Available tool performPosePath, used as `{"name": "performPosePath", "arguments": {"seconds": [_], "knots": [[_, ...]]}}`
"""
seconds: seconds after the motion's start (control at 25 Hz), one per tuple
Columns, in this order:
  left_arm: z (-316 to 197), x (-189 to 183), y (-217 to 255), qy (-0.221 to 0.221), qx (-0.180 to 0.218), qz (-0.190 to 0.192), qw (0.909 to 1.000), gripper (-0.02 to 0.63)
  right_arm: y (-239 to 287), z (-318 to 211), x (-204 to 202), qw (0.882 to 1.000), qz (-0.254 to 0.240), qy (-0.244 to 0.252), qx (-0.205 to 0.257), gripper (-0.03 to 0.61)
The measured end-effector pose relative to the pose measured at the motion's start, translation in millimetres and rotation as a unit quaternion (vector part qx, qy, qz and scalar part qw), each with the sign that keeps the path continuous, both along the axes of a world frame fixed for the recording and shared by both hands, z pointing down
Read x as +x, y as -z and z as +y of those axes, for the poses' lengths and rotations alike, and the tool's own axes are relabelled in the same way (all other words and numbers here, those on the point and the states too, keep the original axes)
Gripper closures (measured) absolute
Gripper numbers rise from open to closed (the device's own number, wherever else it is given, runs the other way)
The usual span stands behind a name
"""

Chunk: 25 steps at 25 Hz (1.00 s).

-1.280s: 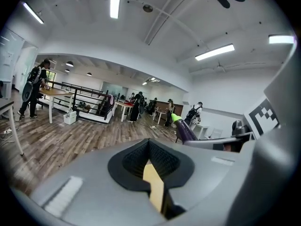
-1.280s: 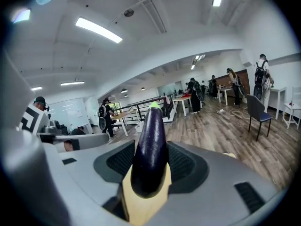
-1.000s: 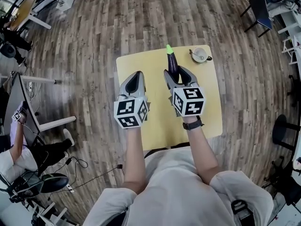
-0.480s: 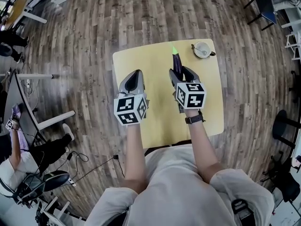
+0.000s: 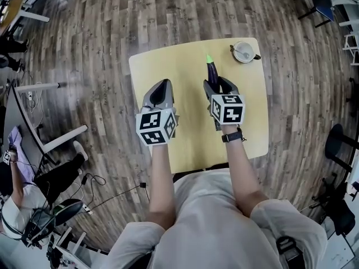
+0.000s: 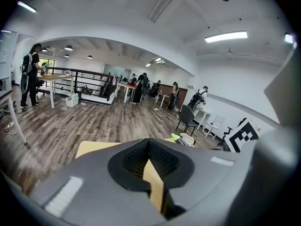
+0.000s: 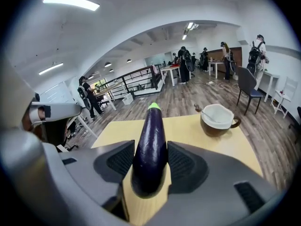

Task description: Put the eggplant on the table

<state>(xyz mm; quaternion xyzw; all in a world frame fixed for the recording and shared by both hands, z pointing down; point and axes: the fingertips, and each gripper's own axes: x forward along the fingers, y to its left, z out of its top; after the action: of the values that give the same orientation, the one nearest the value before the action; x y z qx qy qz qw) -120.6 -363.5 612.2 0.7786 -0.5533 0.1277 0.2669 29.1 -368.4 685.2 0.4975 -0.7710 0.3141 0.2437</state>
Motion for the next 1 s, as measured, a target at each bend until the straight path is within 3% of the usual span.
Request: {"name": "performPosePath", "arguments": {"seconds": [1.0], "knots": [[-7.2, 15.4, -64.2, -0.014, -0.055, 0.005, 0.9984, 0.604, -93.0, 16.1, -6.5, 0.996, 0.024, 0.02, -0.087, 0.362]]}}
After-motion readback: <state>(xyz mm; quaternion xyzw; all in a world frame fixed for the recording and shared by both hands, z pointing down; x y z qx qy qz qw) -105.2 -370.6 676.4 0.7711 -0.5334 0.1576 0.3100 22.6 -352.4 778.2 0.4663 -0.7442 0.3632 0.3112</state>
